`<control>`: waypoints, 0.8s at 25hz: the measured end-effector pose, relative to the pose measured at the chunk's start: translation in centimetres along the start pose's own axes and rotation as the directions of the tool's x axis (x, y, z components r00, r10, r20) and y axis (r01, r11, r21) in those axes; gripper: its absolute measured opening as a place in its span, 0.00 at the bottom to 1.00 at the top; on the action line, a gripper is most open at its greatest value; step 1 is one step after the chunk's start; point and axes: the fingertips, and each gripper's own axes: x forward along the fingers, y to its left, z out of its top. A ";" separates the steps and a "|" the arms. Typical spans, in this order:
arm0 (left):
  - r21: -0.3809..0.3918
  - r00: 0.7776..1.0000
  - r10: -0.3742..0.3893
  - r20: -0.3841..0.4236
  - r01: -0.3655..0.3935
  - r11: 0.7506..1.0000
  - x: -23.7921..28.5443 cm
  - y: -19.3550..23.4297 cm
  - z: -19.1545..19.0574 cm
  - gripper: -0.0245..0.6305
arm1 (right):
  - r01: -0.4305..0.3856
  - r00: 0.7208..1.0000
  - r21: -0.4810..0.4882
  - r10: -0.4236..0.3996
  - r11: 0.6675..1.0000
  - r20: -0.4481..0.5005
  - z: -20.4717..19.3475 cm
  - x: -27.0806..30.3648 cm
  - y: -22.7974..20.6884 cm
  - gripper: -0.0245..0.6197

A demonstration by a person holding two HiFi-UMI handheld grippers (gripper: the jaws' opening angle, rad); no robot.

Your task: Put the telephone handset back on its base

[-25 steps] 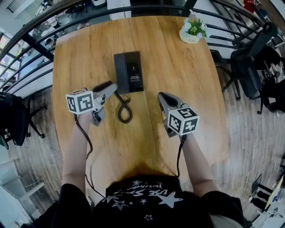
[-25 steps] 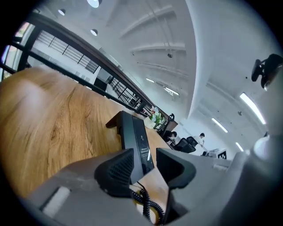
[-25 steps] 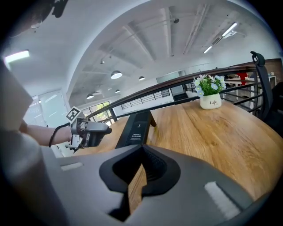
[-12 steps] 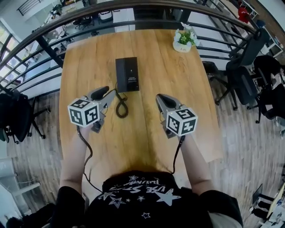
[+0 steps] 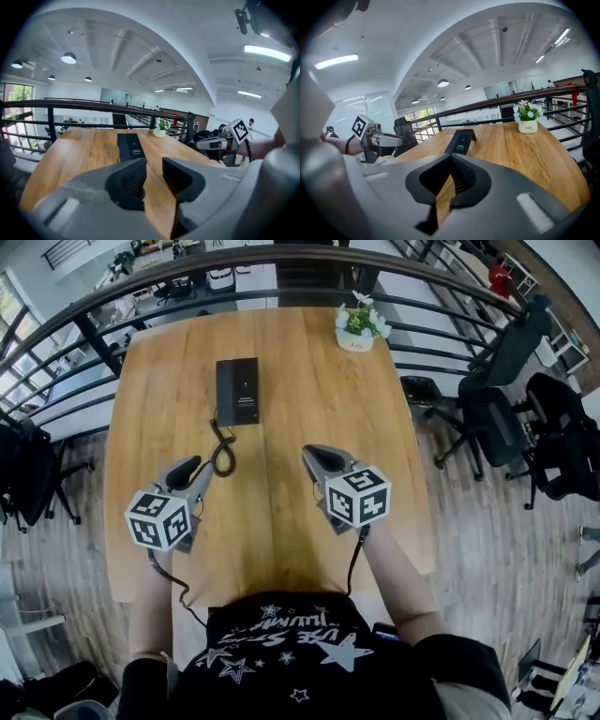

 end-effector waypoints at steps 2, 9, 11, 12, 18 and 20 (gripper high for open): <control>-0.027 0.999 0.053 0.012 -0.053 0.998 -1.1 -1.1 -1.2 0.20 | -0.041 0.999 -0.015 0.040 0.999 -0.020 -0.8 -0.3 0.0 0.04; -0.138 0.982 0.188 0.034 -0.181 0.974 -4.6 -4.3 -6.0 0.15 | -0.166 0.985 -0.062 0.162 0.984 -0.057 -2.1 0.2 2.1 0.04; -0.148 0.976 0.216 0.029 -0.210 0.967 -5.4 -5.4 -7.1 0.14 | -0.194 0.980 -0.071 0.190 0.978 -0.058 -2.3 0.0 3.0 0.04; -0.149 0.973 0.229 0.025 -0.222 0.963 -5.8 -5.8 -7.6 0.13 | -0.205 0.978 -0.075 0.201 0.976 -0.059 -2.3 -0.1 3.3 0.04; -0.183 0.970 0.241 0.030 -0.232 0.955 -7.4 -9.2 -8.9 0.12 | -0.223 0.975 -0.085 0.221 0.971 -0.037 -1.5 -0.7 4.6 0.04; -0.185 0.966 0.257 0.034 -0.246 0.951 -8.3 -9.9 -9.3 0.12 | -0.239 0.971 -0.094 0.236 0.966 -0.041 -1.8 -1.1 5.5 0.04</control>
